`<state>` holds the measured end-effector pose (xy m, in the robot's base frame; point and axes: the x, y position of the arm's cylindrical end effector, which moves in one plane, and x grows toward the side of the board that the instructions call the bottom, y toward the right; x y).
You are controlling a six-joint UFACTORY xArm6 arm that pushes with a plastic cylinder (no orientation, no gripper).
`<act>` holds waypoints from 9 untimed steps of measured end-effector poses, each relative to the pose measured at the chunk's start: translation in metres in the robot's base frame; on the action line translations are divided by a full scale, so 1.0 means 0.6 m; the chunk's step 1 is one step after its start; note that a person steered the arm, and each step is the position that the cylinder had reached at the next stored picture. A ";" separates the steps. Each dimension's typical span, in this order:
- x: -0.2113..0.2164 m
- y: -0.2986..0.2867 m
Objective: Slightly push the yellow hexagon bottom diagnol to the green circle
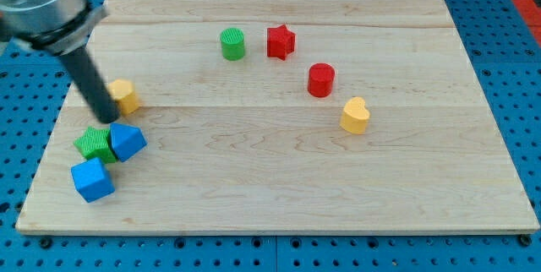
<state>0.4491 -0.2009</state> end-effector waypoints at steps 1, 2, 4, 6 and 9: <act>-0.083 0.086; -0.022 0.092; -0.107 -0.056; -0.139 -0.004; -0.119 0.018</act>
<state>0.3775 -0.1903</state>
